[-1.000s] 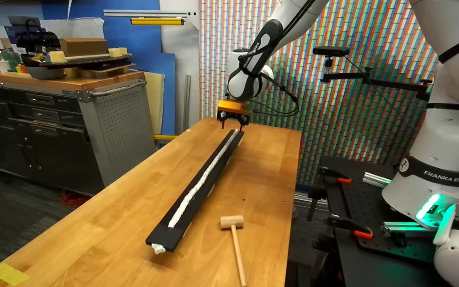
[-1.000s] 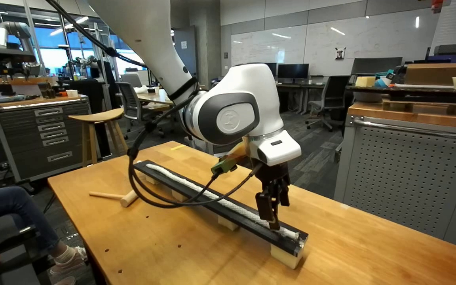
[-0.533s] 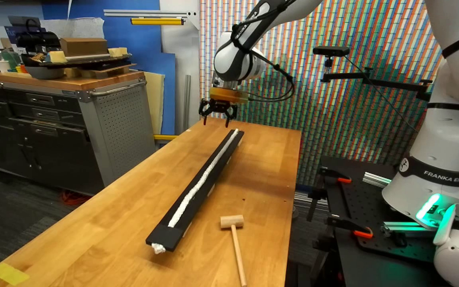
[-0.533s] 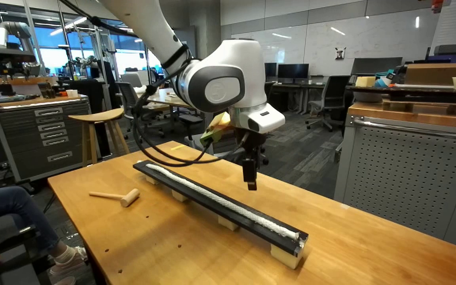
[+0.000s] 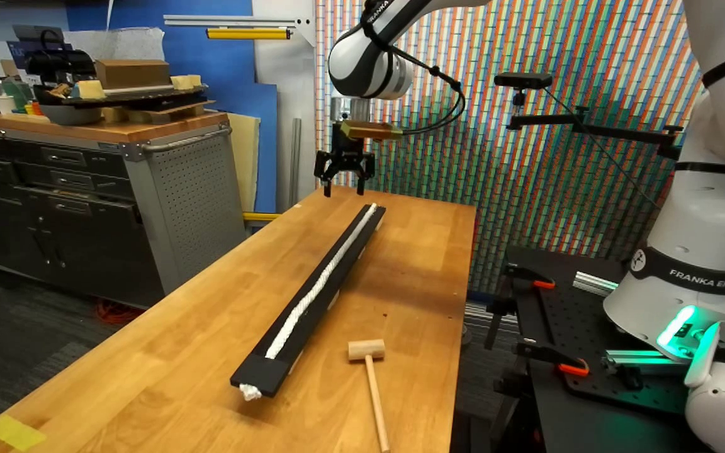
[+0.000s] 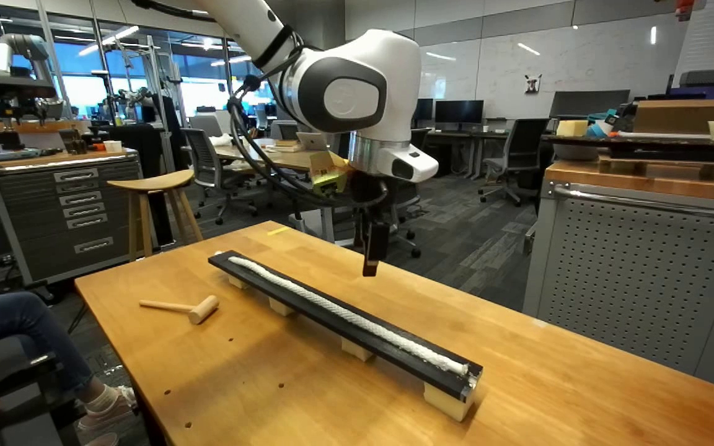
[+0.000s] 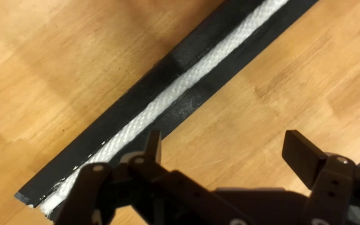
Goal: Align the rope with the black object.
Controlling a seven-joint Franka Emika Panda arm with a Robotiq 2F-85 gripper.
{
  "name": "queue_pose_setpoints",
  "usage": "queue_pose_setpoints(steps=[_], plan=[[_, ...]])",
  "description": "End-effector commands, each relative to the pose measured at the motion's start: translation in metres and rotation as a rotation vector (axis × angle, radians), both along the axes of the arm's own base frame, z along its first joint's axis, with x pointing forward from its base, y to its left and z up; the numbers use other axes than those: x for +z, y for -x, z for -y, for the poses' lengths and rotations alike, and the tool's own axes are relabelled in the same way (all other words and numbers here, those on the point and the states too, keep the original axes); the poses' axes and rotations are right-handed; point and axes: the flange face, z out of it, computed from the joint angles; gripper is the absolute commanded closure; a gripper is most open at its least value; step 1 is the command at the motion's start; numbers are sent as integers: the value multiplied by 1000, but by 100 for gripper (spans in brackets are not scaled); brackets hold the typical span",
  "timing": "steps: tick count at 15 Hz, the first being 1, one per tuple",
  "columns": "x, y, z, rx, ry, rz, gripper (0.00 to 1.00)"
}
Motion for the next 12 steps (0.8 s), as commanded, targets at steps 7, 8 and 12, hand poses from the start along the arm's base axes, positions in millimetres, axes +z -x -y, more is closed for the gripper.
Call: queue_pose_setpoints(steps=[7,8,12], plan=[[29,15,-4,448,80,-95,0],[12,8,2,372,61,-105,0],[21,9,-2,418,70,-95,0]])
